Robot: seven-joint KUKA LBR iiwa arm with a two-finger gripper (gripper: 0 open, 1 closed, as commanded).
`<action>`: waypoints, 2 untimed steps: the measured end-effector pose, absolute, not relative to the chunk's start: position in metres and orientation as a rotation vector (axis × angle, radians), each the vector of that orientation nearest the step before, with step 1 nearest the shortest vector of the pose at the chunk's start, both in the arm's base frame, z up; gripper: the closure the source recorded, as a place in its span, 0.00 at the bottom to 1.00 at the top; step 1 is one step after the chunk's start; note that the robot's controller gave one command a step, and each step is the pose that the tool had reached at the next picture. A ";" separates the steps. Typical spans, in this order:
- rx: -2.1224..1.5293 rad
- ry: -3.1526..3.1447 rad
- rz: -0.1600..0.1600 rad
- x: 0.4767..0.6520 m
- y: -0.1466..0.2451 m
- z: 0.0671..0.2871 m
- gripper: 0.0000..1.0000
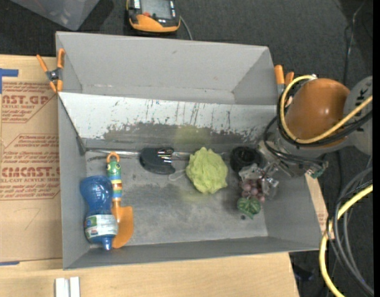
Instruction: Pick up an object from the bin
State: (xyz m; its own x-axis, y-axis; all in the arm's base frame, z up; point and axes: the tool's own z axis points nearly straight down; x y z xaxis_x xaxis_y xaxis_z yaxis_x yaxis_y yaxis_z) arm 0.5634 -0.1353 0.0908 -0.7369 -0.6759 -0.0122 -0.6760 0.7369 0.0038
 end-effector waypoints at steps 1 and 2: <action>-1.138 2.914 0.007 0.565 -0.136 0.115 1.00; -1.139 2.918 0.013 0.563 -0.135 0.141 1.00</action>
Offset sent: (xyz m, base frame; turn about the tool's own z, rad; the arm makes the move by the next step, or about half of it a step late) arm 0.0007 -0.0005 0.0876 -0.0031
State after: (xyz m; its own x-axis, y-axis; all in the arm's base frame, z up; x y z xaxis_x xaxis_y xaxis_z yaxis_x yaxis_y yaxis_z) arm 0.5633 -0.1350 0.1410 -0.7354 -0.6775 -0.0116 -0.6776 0.7354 0.0043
